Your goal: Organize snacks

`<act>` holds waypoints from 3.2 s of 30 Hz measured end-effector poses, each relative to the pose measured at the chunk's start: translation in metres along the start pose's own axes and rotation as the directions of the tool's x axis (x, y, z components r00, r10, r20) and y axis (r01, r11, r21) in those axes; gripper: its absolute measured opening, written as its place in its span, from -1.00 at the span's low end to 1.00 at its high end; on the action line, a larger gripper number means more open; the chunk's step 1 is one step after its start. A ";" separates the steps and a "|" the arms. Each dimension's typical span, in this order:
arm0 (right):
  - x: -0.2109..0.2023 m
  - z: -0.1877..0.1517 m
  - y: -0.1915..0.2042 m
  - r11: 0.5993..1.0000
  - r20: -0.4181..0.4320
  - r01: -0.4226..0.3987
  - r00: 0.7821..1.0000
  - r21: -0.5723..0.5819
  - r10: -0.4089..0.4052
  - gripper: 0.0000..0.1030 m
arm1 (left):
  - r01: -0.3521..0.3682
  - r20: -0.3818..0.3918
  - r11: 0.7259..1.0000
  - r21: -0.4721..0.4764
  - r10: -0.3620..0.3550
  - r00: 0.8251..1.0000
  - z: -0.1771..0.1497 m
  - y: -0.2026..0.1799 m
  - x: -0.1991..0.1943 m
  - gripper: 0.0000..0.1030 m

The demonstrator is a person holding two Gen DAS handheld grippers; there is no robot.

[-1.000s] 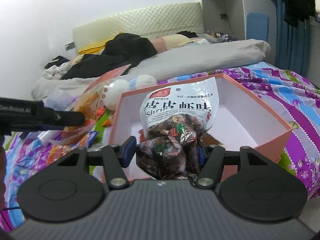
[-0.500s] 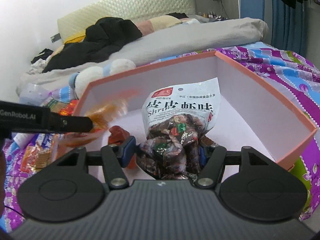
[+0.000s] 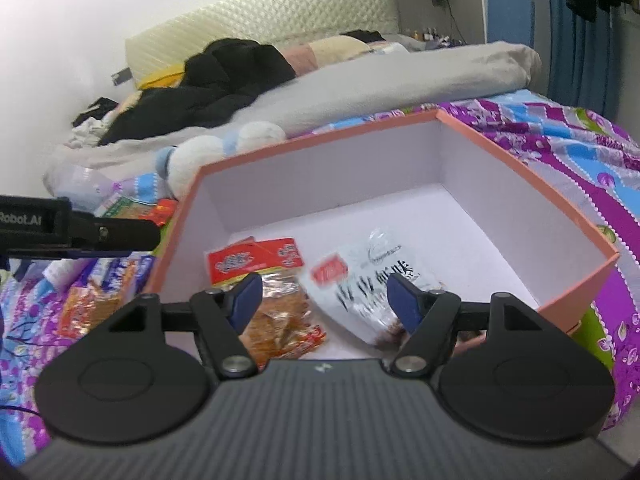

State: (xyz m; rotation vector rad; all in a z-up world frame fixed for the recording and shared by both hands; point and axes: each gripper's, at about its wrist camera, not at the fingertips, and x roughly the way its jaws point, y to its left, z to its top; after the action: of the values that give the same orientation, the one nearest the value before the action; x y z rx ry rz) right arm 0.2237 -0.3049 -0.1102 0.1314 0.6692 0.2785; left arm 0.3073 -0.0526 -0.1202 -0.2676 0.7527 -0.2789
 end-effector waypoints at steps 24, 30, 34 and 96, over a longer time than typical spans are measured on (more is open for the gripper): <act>-0.130 -0.052 0.080 0.987 0.067 -0.145 0.986 -0.067 0.150 0.37 | -0.088 0.077 0.996 -0.031 0.090 0.993 -0.108 -0.006 -0.182 0.11; -0.150 -0.078 0.090 0.985 0.048 -0.143 0.988 -0.092 0.148 0.37 | -0.120 0.072 0.992 -0.049 0.123 0.990 -0.137 -0.002 -0.204 0.17; -0.158 -0.093 0.094 0.983 0.025 -0.158 0.987 -0.094 0.161 0.37 | -0.130 0.065 0.990 -0.062 0.134 0.989 -0.150 0.001 -0.211 0.19; 0.134 -0.087 0.216 0.883 -0.109 -0.052 0.994 -0.467 0.000 -0.60 | -0.351 -0.041 0.890 -0.292 0.355 0.934 -0.102 0.264 -0.025 -0.51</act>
State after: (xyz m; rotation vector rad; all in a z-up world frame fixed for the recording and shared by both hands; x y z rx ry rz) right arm 0.2237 -0.0569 -0.2118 -0.3438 0.6884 0.4694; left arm 0.2585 0.1874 -0.2640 -0.4076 0.8146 0.1848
